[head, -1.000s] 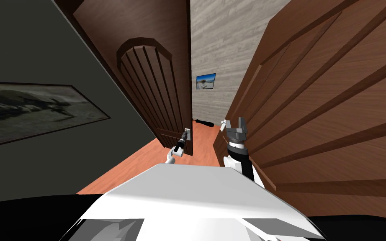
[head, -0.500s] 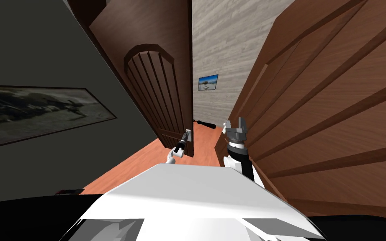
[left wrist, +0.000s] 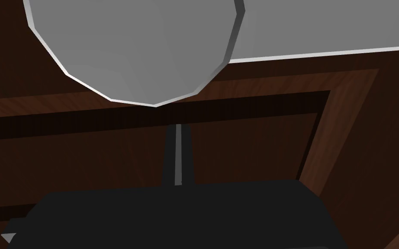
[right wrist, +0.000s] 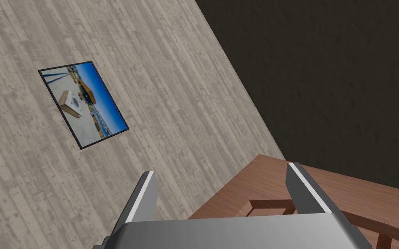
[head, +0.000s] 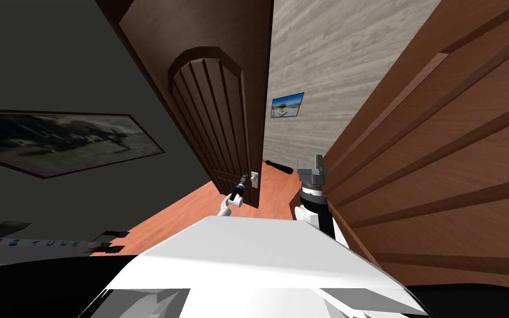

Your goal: Push the door open

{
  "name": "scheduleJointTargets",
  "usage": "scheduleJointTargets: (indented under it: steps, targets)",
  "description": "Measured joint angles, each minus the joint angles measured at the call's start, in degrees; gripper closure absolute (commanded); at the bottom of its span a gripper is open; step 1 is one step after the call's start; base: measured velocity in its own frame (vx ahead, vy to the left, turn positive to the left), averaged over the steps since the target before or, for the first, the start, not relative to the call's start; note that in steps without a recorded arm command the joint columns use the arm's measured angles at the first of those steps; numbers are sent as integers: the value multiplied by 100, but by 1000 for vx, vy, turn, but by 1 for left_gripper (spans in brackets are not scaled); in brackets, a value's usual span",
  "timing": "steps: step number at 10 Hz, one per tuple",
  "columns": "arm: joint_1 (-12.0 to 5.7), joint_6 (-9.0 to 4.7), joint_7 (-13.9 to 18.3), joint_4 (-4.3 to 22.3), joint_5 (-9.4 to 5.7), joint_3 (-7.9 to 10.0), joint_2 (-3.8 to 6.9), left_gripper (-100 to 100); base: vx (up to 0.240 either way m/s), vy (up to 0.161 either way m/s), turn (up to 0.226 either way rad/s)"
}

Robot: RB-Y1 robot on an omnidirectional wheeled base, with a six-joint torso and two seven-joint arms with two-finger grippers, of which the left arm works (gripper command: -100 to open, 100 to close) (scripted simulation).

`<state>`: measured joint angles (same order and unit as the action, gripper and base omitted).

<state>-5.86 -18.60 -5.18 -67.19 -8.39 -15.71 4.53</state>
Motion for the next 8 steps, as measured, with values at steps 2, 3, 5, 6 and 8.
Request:
scheduleJointTargets:
  steps: [2,3,5,6,8]
  targets:
    - [18,24,2,-46,-19,-42,5,-100,-199,16,-22]
    - [33,46,10,-77,-19,-56,-5,-100,-199,22,19]
    - [54,84,27,-128,-35,-104,-31,-100,-261,-34,18]
    - [82,107,34,-176,-43,-135,-50,-100,-257,1,21]
    - [88,146,46,-213,-61,-184,-129,-100,-183,-16,4]
